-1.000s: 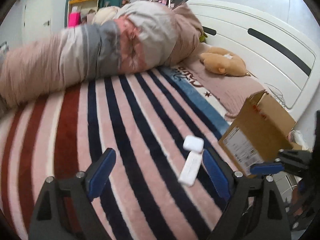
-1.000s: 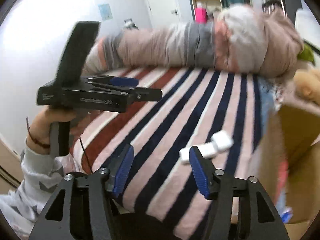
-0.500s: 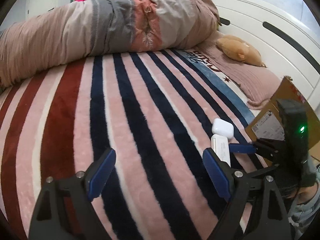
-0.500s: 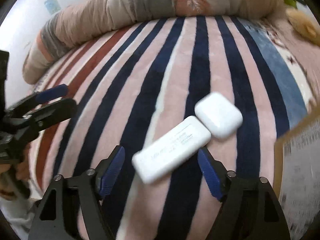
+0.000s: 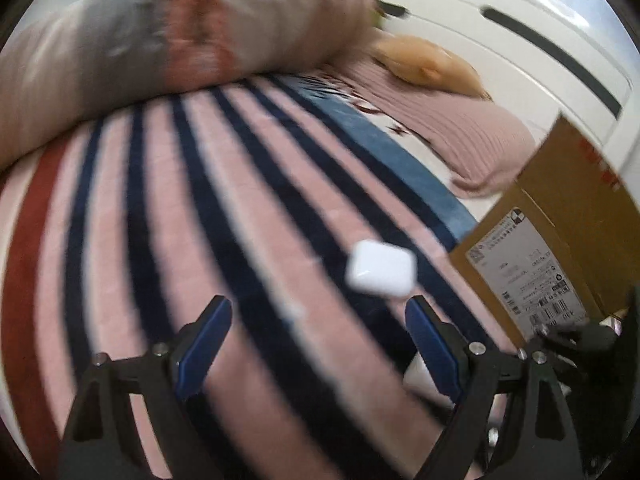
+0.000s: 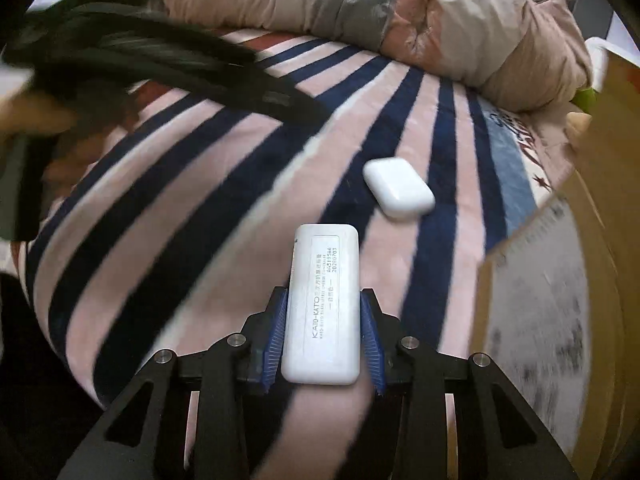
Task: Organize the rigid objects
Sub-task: 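Grasp the white power bank with the right gripper while the left gripper grasps the white earbuds case, then lower the power bank into the box with the right gripper while the left gripper drops the earbuds case in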
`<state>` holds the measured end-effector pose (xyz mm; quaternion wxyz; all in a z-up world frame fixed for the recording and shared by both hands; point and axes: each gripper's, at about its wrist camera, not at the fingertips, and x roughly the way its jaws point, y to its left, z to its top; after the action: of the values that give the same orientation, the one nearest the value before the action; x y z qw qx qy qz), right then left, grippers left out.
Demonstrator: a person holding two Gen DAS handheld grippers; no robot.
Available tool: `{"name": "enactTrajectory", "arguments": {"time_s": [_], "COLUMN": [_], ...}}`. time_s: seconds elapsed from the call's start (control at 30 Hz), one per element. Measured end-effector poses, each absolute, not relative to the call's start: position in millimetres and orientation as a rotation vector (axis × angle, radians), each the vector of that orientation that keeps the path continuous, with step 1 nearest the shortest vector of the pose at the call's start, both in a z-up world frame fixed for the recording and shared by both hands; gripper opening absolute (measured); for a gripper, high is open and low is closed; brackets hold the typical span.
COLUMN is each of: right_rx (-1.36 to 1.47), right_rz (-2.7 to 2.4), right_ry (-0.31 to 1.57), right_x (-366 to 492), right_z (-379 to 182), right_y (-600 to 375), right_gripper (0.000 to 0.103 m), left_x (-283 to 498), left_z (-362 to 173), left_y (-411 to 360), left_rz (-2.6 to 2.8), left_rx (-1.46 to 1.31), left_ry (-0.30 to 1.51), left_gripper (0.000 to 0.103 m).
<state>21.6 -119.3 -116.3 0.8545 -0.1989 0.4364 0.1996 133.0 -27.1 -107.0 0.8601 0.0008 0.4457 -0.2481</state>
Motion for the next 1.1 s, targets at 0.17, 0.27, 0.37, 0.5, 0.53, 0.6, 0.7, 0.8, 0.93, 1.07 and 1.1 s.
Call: {"name": "enactTrajectory", "arguments": {"time_s": [0.17,0.27,0.37,0.5,0.53,0.6,0.7,0.8,0.93,1.07,1.1], "right_rx": [-0.37,-0.323,-0.327,-0.299,-0.295,-0.286,-0.276,-0.26,-0.294,-0.256,-0.246], "right_rz": [0.42,0.434,0.435,0.433,0.432,0.432,0.434,0.468,0.545,0.553,0.535], "right_ry": [0.91,0.914,0.894,0.883,0.879,0.874,0.865,0.843,0.744,0.577,0.546], "right_x": [19.8,21.6,19.6,18.8,18.5,14.7,14.4,6.9,-9.0,-24.6,-27.7], "right_z": [-119.5,-121.4,-122.1,-122.4,-122.5,-122.5,-123.0,-113.5,-68.3,8.1,22.9], "right_y": [-133.0,-140.1,-139.1,-142.0,-142.4,-144.8,-145.0,-144.2,-131.8,-151.1,-159.7], "right_gripper": [0.031,0.031,0.031,0.031,0.031,0.031,0.031,0.031,0.031,0.031,0.031], "left_x": [157.3,159.7,157.1,146.7,142.0,127.2,103.2,80.8,60.0,55.1,53.7], "left_z": [-128.2,-137.8,-138.8,-133.2,-133.3,-130.6,-125.1,-118.6,-114.7,-124.4,-125.7], "left_y": [-73.7,-90.1,-94.3,-81.2,-76.4,-59.1,-29.4,-7.8,9.0,6.3,3.2], "left_rz": [-0.576,-0.592,-0.596,-0.609,-0.6,-0.569,-0.526,-0.492,-0.436,-0.428,-0.423], "left_rx": [0.057,0.104,0.151,0.184,0.19,0.209,0.178,0.137,0.097,0.054,0.063], "left_ry": [0.972,0.978,0.966,0.989,0.996,1.018,1.051,1.054,1.046,1.061,1.059], "left_gripper": [0.086,0.085,0.049,0.049,0.049,0.049,0.049,0.049,0.049,0.049,0.049]}}
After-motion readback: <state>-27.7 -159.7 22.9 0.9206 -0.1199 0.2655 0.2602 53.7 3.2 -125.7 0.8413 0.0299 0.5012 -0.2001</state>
